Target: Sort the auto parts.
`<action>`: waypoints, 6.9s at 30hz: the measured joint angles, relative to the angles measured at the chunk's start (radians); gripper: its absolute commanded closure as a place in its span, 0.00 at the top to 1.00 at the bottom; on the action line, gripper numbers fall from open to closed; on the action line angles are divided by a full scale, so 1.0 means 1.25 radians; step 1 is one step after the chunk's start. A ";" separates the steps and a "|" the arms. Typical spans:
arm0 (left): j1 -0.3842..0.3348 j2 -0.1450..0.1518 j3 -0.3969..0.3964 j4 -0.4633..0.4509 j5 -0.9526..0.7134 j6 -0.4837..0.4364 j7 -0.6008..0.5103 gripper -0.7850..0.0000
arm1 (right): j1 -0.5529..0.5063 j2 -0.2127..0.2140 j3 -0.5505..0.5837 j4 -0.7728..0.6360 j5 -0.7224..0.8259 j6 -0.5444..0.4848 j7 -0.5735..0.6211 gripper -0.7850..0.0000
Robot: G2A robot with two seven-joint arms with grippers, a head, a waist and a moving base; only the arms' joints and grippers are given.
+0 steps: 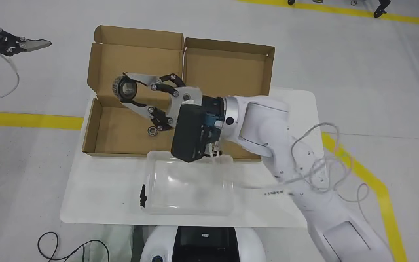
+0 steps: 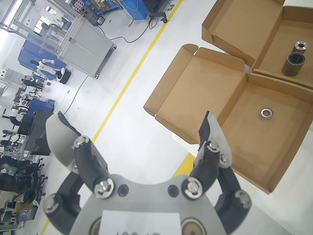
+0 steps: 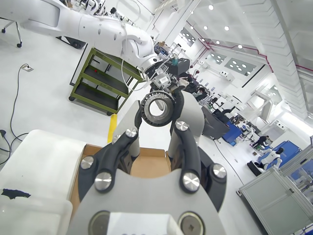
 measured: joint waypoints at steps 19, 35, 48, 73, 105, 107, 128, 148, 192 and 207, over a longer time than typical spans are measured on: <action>0.000 0.000 0.000 0.000 0.000 0.000 0.000 1.00 | -0.027 -0.020 -0.075 0.242 0.080 0.009 0.016 0.00; 0.000 0.000 0.000 0.000 0.000 0.000 0.000 1.00 | 0.099 -0.113 -0.226 0.558 0.158 0.066 0.121 0.00; 0.000 0.000 0.000 0.000 0.000 0.000 0.000 1.00 | 0.184 -0.213 -0.301 0.797 0.238 0.103 0.222 0.00; 0.000 0.000 0.000 0.000 0.000 0.000 0.000 1.00 | 0.258 -0.356 -0.354 1.082 0.244 0.131 0.212 0.33; 0.000 0.000 0.000 0.000 0.000 0.000 0.000 1.00 | 0.273 -0.299 -0.261 0.944 0.163 0.056 -0.056 0.34; 0.000 0.000 0.000 0.000 0.000 0.000 0.000 1.00 | 0.254 -0.281 -0.246 0.908 0.155 0.032 -0.066 0.35; 0.000 0.000 0.000 0.000 0.000 0.000 0.000 1.00 | -0.165 -0.075 0.070 0.318 0.034 -0.008 0.128 0.95; 0.000 0.000 0.000 0.000 0.000 0.000 0.000 1.00 | -0.496 0.005 0.277 -0.021 -0.026 0.030 0.221 1.00; 0.000 0.000 0.000 0.000 0.000 0.000 0.000 1.00 | -1.142 0.059 0.528 -0.438 -0.080 0.435 -0.044 1.00; 0.000 0.000 0.000 0.000 0.000 0.000 0.000 1.00 | -1.142 0.059 0.528 -0.438 -0.080 0.434 -0.043 1.00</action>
